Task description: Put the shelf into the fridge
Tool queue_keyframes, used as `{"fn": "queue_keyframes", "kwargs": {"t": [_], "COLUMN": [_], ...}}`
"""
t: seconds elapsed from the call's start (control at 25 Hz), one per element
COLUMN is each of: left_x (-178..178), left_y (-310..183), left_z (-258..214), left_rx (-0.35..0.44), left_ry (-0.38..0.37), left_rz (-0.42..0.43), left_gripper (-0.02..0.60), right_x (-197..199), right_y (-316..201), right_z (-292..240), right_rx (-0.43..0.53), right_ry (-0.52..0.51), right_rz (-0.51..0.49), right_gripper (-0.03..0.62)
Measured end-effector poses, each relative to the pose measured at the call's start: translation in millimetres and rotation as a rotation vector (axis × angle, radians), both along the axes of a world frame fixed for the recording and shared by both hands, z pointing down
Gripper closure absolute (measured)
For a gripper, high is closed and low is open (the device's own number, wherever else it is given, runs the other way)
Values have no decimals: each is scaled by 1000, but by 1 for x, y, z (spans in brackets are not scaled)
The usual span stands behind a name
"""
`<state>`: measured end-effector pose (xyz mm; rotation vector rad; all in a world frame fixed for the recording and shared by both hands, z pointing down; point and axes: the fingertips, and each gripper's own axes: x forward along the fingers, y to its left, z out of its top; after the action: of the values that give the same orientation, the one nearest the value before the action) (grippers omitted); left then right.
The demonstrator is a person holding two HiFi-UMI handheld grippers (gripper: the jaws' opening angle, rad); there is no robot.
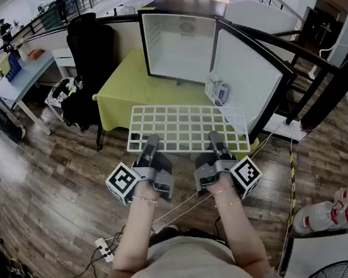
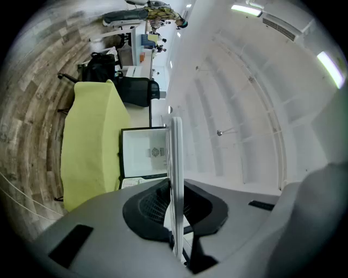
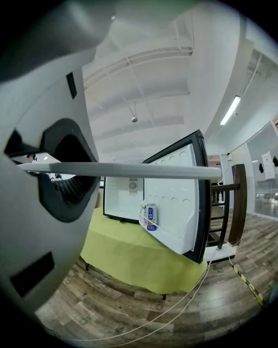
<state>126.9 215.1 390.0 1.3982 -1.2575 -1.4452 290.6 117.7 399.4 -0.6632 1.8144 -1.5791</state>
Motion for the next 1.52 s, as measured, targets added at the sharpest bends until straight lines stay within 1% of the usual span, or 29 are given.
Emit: {"fn": "queue_keyframes", "kwargs": {"t": [0.16, 0.36, 0.92, 1.36, 1.52], "left_x": [-3, -7, -17, -49, -60], "left_y": [1, 1, 1, 7, 10], "left_z": [5, 3, 5, 9, 19], "left_rx": [-11, -3, 6, 22, 9], "left_ry": [8, 14, 48, 73, 88], "left_rz": [-5, -7, 15, 27, 20], "left_gripper": [545, 545, 546, 546, 546], "right_x": [-3, -7, -16, -47, -55], "right_y": [0, 1, 0, 10, 16], "right_z": [0, 1, 15, 14, 20], "right_rx": [9, 4, -86, -72, -49], "right_ry": [14, 15, -36, -32, 5], "right_rz": [-5, -8, 36, 47, 48], "right_gripper": [562, 562, 569, 569, 568]}}
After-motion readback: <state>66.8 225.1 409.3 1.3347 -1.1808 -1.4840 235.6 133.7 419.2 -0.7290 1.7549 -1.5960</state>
